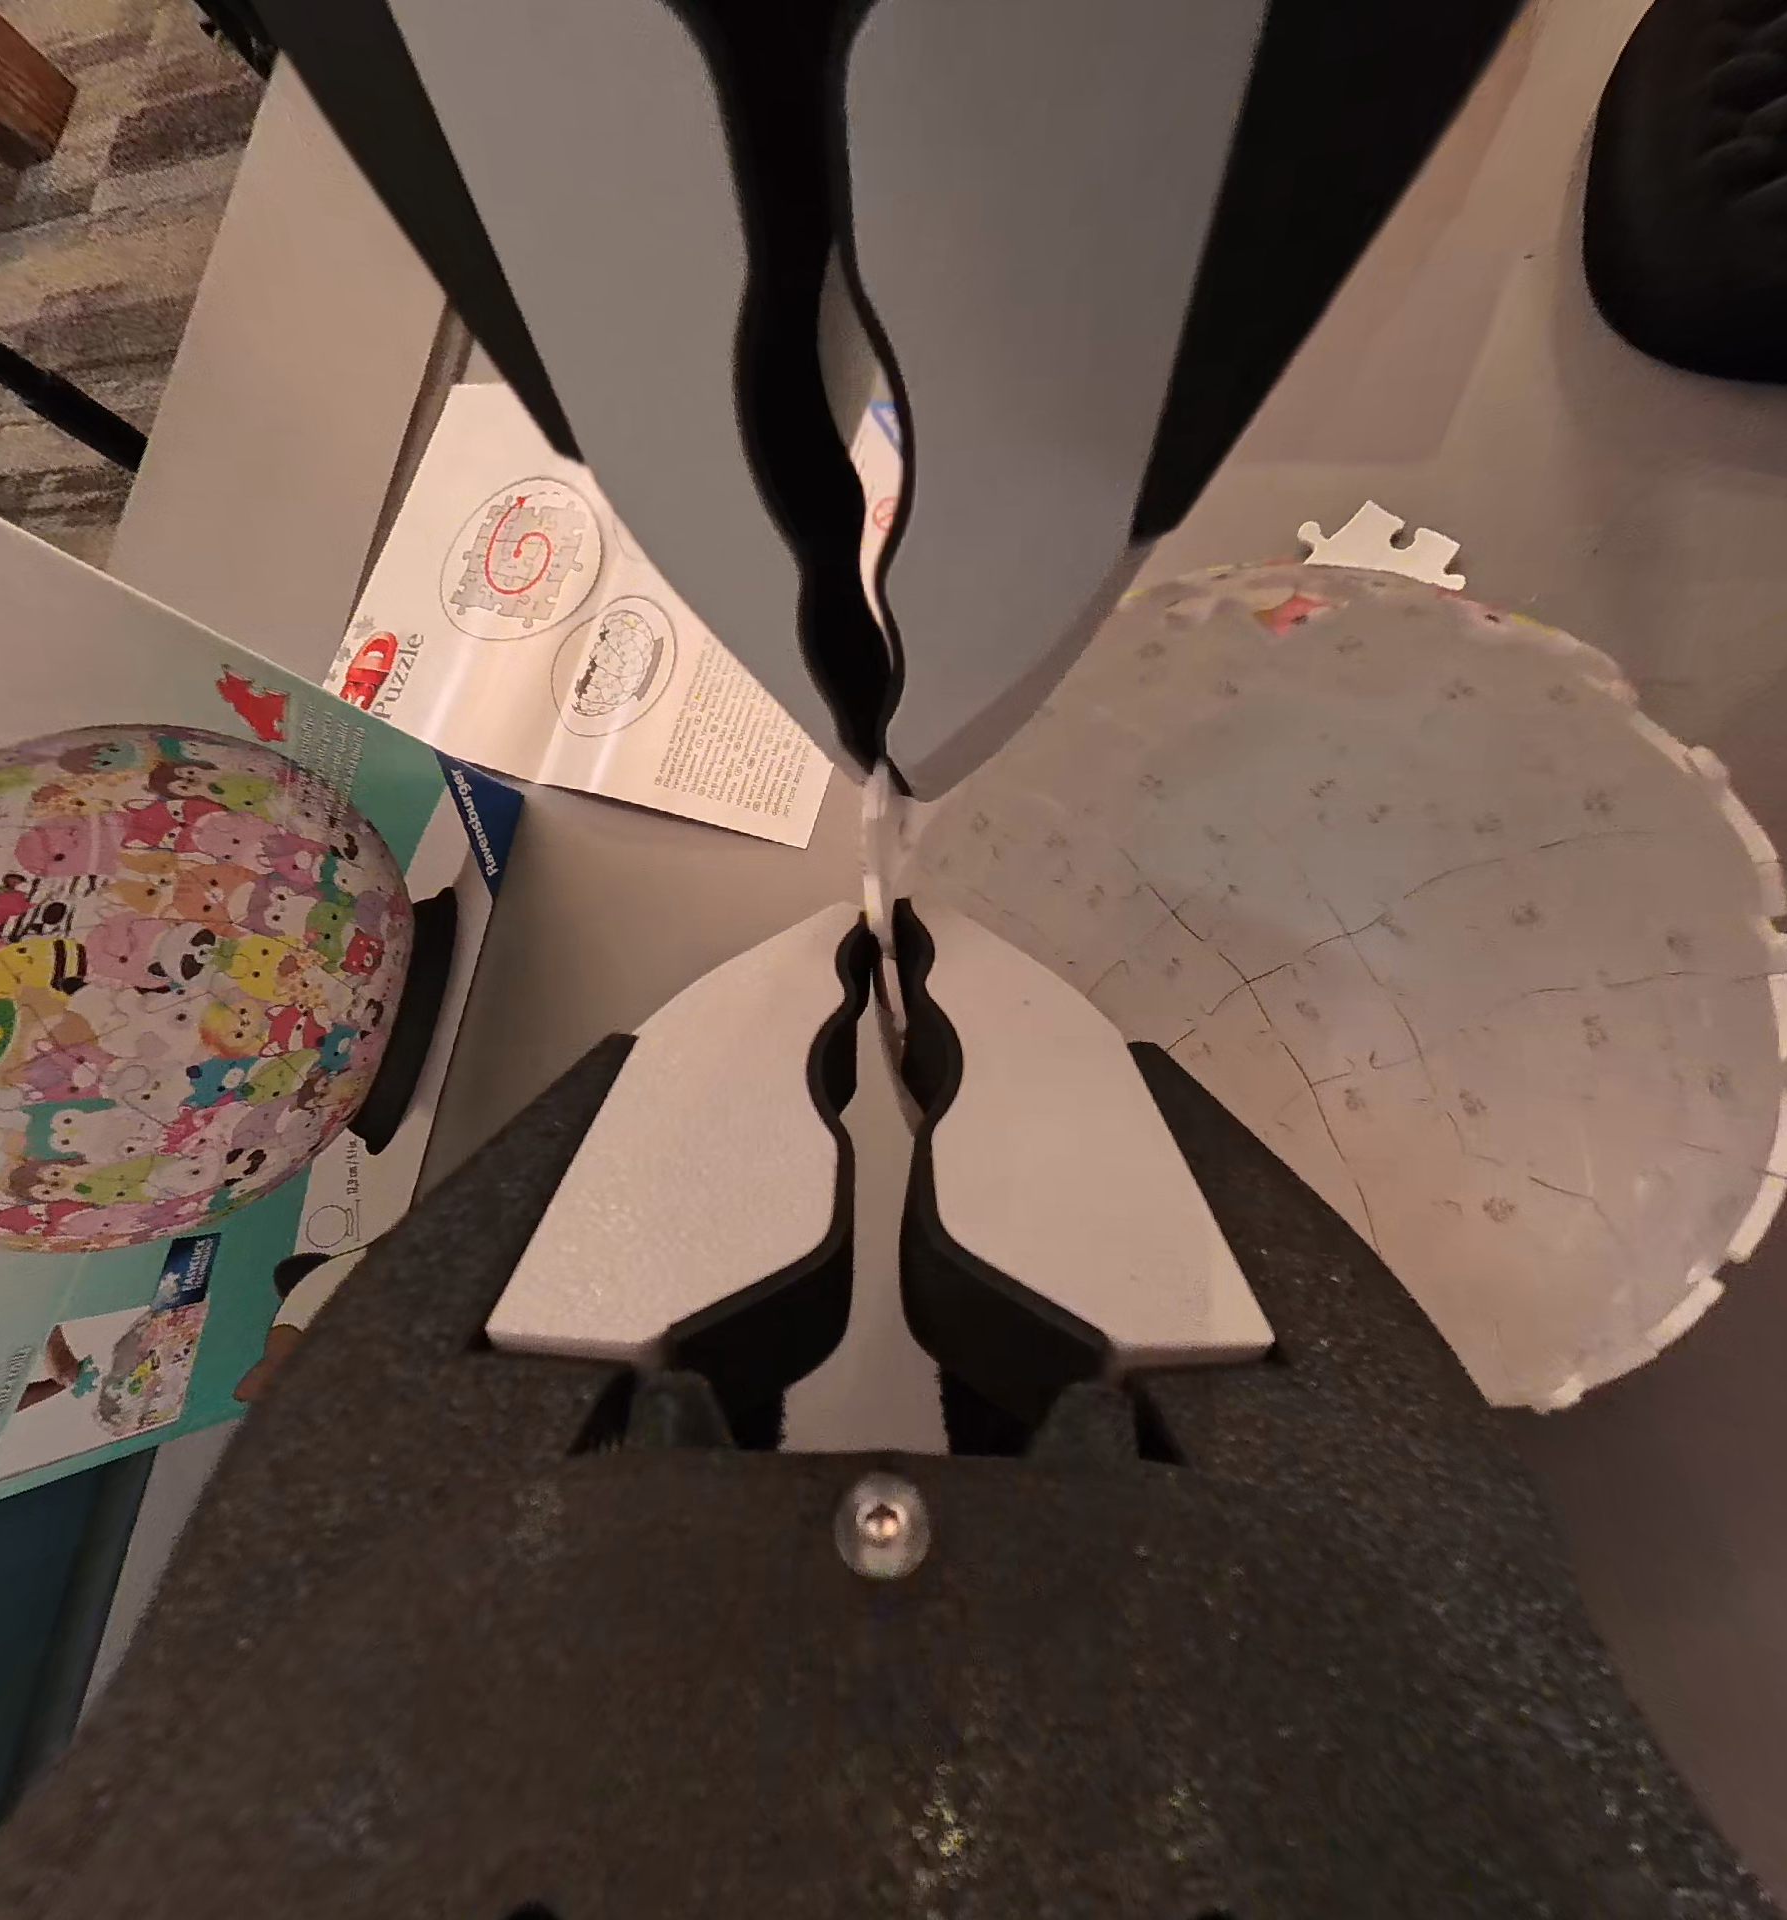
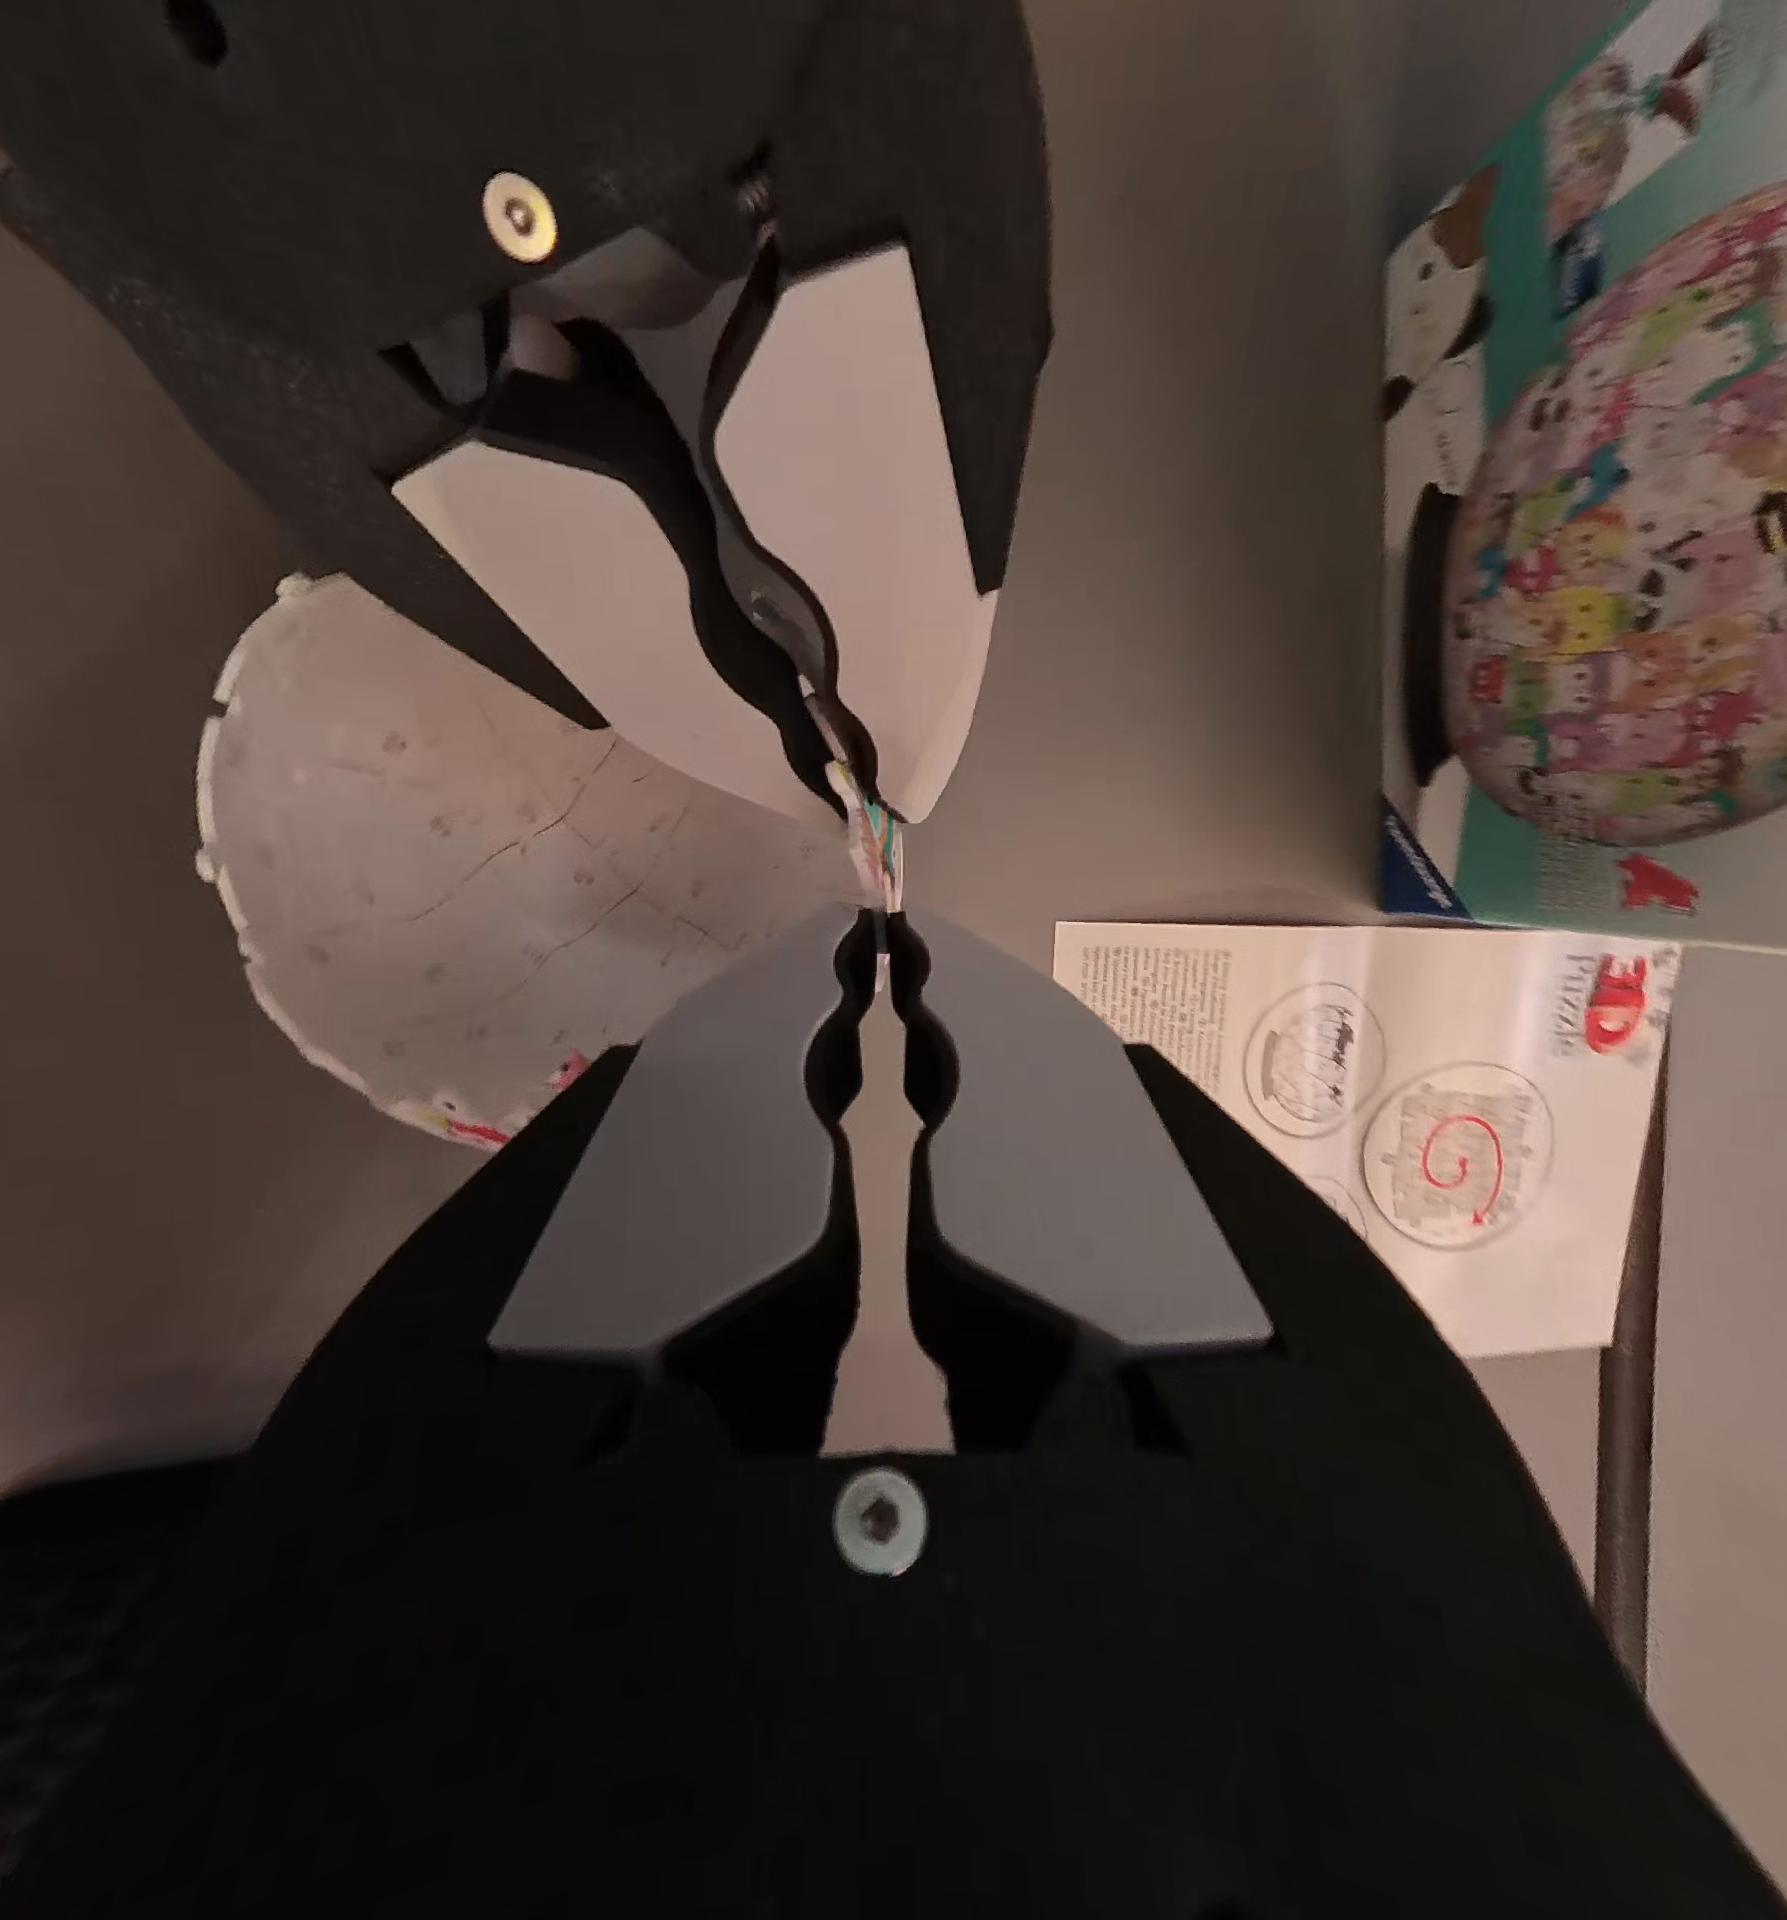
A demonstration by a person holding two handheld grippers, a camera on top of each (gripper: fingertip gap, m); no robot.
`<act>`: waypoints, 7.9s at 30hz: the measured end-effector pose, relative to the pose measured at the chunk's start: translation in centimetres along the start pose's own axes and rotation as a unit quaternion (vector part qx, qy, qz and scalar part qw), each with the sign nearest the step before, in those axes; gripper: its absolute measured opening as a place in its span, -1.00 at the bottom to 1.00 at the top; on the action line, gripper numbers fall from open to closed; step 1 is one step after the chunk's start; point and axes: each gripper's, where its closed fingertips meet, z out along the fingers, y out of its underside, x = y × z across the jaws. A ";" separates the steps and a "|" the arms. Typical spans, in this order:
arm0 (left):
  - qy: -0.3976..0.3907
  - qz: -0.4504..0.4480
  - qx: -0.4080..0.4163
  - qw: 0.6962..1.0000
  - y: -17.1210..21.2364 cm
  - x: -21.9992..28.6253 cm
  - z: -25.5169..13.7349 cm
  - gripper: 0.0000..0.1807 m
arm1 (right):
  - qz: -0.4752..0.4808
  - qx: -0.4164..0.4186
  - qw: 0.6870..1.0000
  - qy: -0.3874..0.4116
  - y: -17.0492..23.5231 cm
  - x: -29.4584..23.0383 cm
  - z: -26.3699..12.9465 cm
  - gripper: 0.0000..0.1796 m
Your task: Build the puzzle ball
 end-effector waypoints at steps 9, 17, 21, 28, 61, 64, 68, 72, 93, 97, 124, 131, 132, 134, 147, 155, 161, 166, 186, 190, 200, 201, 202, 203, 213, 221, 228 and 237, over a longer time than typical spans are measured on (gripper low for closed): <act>-0.002 -0.006 -0.002 1.000 0.1 -0.2 0.0 -0.97 | -0.006 0.034 0.999 0.027 -0.1 0.3 -0.1 -0.95; -0.001 -0.007 -0.002 1.000 0.2 -0.2 0.0 -0.97 | 0.037 0.088 0.995 -0.037 0.2 0.0 -0.4 -0.84; -0.001 -0.009 0.000 1.000 0.1 -0.2 0.0 -0.97 | 0.059 0.087 0.993 -0.049 0.5 0.3 0.3 -0.89; -0.001 -0.006 0.001 1.000 0.0 -0.1 0.0 -0.97 | 0.135 0.082 0.981 -0.115 0.4 -0.1 0.4 -0.97; 0.011 0.006 0.010 1.000 -0.5 0.4 0.0 -0.94 | 0.326 0.119 0.815 -0.464 0.4 -1.4 -0.4 -0.97; 0.008 0.008 0.005 1.000 -0.3 0.3 0.0 -0.95 | 0.280 0.138 0.847 -0.430 0.4 -1.1 -0.2 -0.97; 0.009 0.004 0.007 1.000 -0.3 0.2 -0.1 -0.96 | 0.193 0.153 0.903 -0.352 0.3 -0.9 -0.2 -0.97; 0.008 0.001 0.011 1.000 -0.2 0.1 -0.1 -0.96 | 0.122 0.162 0.937 -0.283 0.1 -0.7 -0.1 -0.97; 0.008 -0.008 0.016 1.000 -0.1 -0.1 -0.2 -0.96 | 0.068 0.161 0.967 -0.184 -1.3 1.1 -0.9 -0.72; 0.009 -0.008 0.016 1.000 0.0 -0.1 -0.2 -0.96 | 0.097 0.175 0.962 -0.186 0.2 2.0 -1.0 -0.73; 0.007 -0.018 0.011 1.000 0.2 -0.2 -0.1 -0.81 | 0.099 0.237 0.918 -0.301 -1.0 -0.7 -3.2 -0.96; -0.031 -0.043 0.062 0.997 -0.8 -1.2 -3.9 -0.58 | 0.098 0.391 0.893 -0.202 -2.2 1.6 -10.5 -0.96; -0.042 -0.046 0.072 0.995 -0.9 -1.4 -5.2 -0.59 | 0.098 0.410 0.889 -0.177 -2.2 1.8 -11.9 -0.96; -0.068 -0.057 0.095 0.991 -0.9 -1.8 -8.5 -0.60 | 0.095 0.443 0.883 -0.120 -1.8 1.5 -14.8 -0.97; 0.076 -0.247 0.218 0.941 0.2 15.8 -14.7 -0.75 | 0.099 0.128 0.978 -0.130 1.6 -19.0 -5.1 -0.96; 0.129 -0.236 0.195 0.943 -1.3 20.0 -10.0 -0.78 | 0.013 0.039 0.992 -0.120 -0.4 -22.0 -1.7 -0.96; 0.171 -0.220 0.191 0.941 -1.8 22.2 -9.3 -0.82 | -0.009 0.019 0.992 -0.121 -0.5 -23.1 -1.7 -0.96; 0.146 -0.220 0.224 0.938 -2.0 21.9 -9.0 -0.98 | 0.025 0.090 0.989 -0.111 -1.6 -22.8 -2.8 -0.87; 0.178 -0.267 0.346 0.882 -1.5 22.3 -10.8 -0.82 | 0.189 0.374 0.889 -0.183 -1.0 -24.9 0.2 -0.97; 0.191 -0.251 0.294 0.902 -0.7 23.1 -9.1 -0.95 | 0.166 0.323 0.915 -0.175 -0.2 -25.3 1.7 -0.97; 0.131 -0.312 0.312 0.888 0.6 19.5 -10.5 -0.98 | 0.196 0.217 0.944 0.150 11.5 -8.5 -3.0 -0.64; 0.126 -0.314 0.313 0.887 0.6 19.3 -10.6 -0.98 | 0.221 0.196 0.948 0.118 12.5 -7.7 -2.1 -0.63; 0.124 -0.313 0.314 0.888 0.5 19.2 -10.7 -0.98 | 0.247 0.192 0.947 0.074 12.8 -7.4 -1.3 -0.62; 0.120 -0.313 0.311 0.889 0.6 19.1 -10.6 -0.98 | 0.269 0.188 0.944 0.042 12.8 -7.2 -0.5 -0.61; 0.081 -0.341 0.336 0.874 1.4 16.5 -12.0 -0.98 | 0.251 0.037 0.963 0.094 14.2 -7.6 3.2 -0.54; 0.118 -0.397 0.396 0.820 1.6 15.7 -13.6 -0.98 | 0.222 0.044 0.970 0.085 12.6 -10.1 3.5 -0.69; 0.178 -0.456 0.397 0.776 2.2 15.9 -13.8 -0.98 | 0.225 0.166 0.960 -0.003 7.0 -15.6 1.8 -0.69; 0.175 -0.460 0.324 0.808 3.0 17.5 -11.6 -0.98 | 0.178 0.222 0.936 -0.207 -0.8 -24.0 1.4 -0.69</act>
